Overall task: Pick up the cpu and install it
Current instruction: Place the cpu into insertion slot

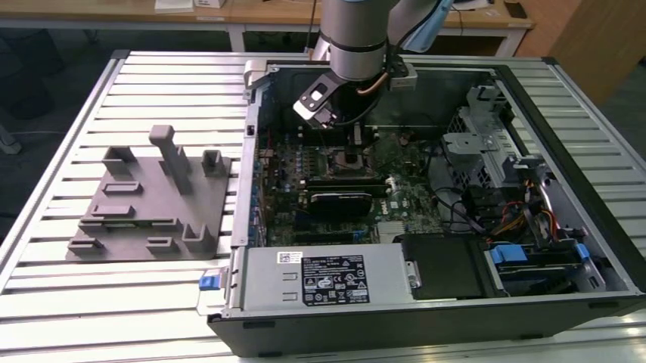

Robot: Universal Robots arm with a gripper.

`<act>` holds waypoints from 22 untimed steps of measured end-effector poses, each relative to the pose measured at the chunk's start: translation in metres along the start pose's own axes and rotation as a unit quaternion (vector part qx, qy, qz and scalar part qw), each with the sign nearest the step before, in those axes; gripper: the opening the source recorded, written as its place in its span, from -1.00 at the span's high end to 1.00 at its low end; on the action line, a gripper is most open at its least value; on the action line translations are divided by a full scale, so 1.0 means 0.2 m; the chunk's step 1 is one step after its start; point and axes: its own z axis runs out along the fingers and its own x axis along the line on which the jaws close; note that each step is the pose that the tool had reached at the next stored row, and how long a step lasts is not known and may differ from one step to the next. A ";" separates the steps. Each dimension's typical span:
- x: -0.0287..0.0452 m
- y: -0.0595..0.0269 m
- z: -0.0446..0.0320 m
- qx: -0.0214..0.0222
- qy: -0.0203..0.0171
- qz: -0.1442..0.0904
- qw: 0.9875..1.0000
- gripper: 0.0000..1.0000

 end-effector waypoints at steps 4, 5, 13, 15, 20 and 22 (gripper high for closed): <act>0.000 0.000 -0.001 0.000 0.000 0.000 1.000 0.79; -0.001 0.000 -0.005 0.000 0.000 0.000 1.000 0.79; -0.006 0.005 -0.081 0.000 0.000 0.000 1.000 0.79; -0.008 0.007 -0.108 0.000 0.000 0.000 1.000 0.79; -0.012 0.011 -0.171 0.000 0.000 0.000 1.000 0.79; -0.014 0.013 -0.199 0.000 0.000 0.000 1.000 0.79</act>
